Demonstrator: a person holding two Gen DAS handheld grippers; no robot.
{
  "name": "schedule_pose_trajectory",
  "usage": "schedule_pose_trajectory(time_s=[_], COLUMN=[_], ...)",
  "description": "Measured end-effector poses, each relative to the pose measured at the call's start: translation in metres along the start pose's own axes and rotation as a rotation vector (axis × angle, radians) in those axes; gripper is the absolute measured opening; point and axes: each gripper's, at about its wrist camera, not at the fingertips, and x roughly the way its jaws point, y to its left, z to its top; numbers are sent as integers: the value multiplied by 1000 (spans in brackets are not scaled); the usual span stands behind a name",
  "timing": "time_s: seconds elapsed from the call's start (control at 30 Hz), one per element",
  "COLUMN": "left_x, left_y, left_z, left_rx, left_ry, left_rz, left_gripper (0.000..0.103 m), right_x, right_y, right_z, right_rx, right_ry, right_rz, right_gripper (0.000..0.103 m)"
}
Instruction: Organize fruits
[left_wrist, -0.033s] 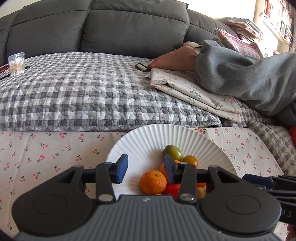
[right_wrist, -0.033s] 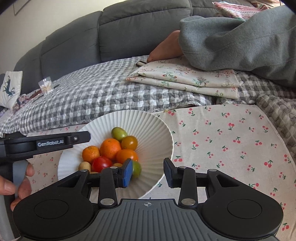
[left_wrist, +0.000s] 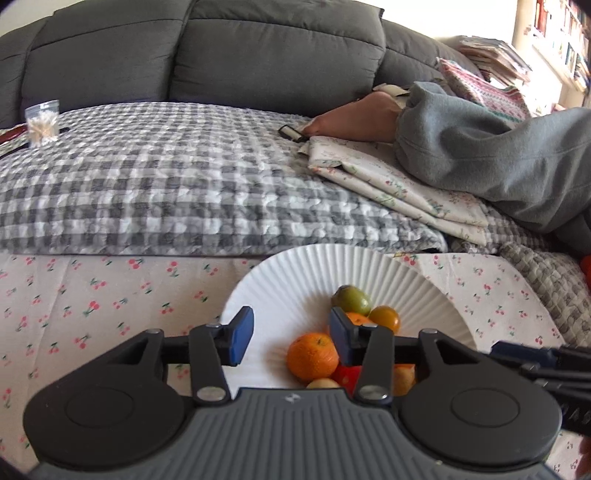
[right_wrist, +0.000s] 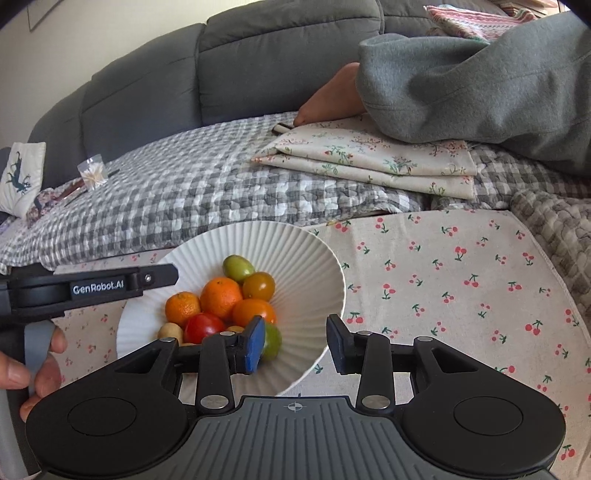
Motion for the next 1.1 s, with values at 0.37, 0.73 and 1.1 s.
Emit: schedule_pose_trajectory(time_s=[0.37, 0.73, 1.1], left_x=[-55, -135, -204], left_y=[-9, -16, -17], left_z=[-29, -58, -93], left_rx=[98, 98, 80], left_ry=[15, 9, -33], left_rz=[139, 161, 175], left_gripper=[55, 72, 102], right_x=[-38, -104, -172], right_y=[16, 50, 76], right_z=[1, -18, -62], right_rx=[-8, -53, -44], right_ry=[-2, -29, -73], right_rz=[57, 93, 41], right_gripper=[42, 51, 103])
